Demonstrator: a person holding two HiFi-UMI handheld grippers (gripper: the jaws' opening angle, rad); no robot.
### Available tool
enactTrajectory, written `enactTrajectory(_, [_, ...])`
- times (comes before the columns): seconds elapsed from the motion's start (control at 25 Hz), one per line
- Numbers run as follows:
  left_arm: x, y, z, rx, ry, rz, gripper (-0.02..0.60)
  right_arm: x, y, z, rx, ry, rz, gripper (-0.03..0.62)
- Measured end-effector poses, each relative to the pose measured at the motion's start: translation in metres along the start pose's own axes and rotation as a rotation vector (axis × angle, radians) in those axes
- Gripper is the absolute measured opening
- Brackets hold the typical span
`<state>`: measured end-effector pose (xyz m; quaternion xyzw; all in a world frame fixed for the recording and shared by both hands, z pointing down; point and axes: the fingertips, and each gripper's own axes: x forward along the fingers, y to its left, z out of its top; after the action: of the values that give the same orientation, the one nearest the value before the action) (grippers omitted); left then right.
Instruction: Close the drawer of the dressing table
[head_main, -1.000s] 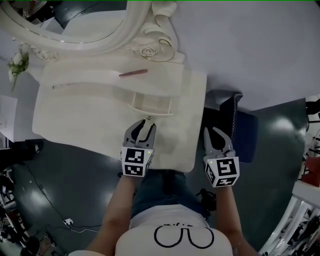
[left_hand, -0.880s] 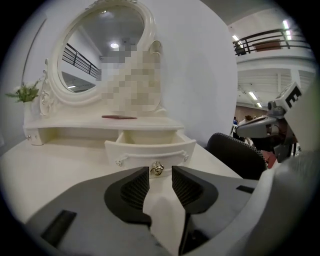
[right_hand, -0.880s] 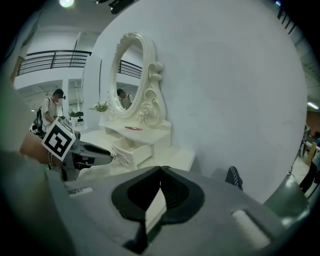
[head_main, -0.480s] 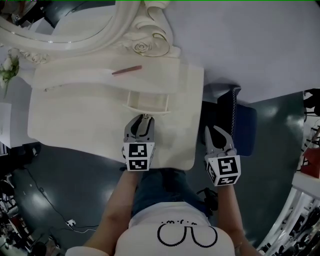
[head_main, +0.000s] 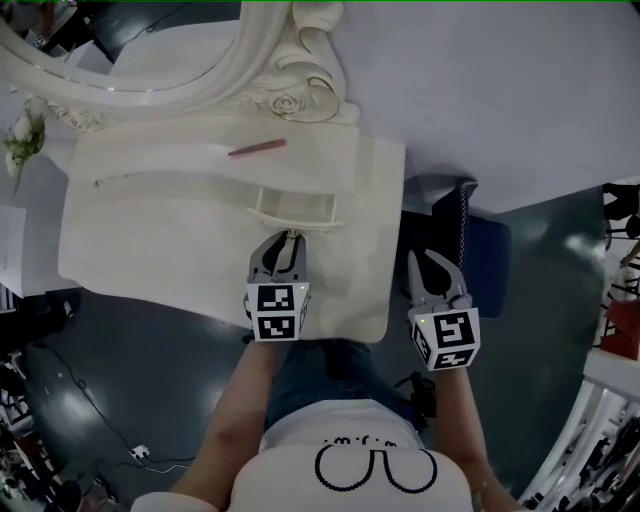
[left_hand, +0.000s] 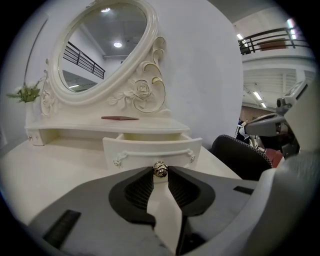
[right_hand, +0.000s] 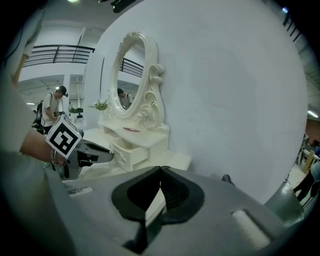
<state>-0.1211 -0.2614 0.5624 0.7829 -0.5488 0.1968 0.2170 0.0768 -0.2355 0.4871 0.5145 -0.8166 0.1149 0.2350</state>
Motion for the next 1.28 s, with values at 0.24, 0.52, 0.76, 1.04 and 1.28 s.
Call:
enactTrajectory(0.24, [0.004,0.002,0.002,-0.002,0.019,0.004,0.089,0.000,0.002,0.005,0.000,-0.005,0.004,0.000])
enactTrajectory(0.52, [0.020,0.005,0.009,-0.011,0.021,0.001,0.089,0.005,0.000,0.003,0.009,0.001,0.003,0.000])
enactTrajectory(0.76, [0.034,0.008,0.012,-0.017,0.038,0.001,0.089,0.009,0.000,0.009,0.016,-0.005,0.004,0.000])
enactTrajectory(1.04, [0.050,0.010,0.019,-0.025,0.042,-0.003,0.089,0.008,-0.004,0.011,0.020,0.003,-0.006,0.000])
enactTrajectory(1.28, [0.063,0.012,0.028,-0.031,0.040,0.000,0.089,0.007,-0.008,0.005,0.024,0.020,-0.015,0.000])
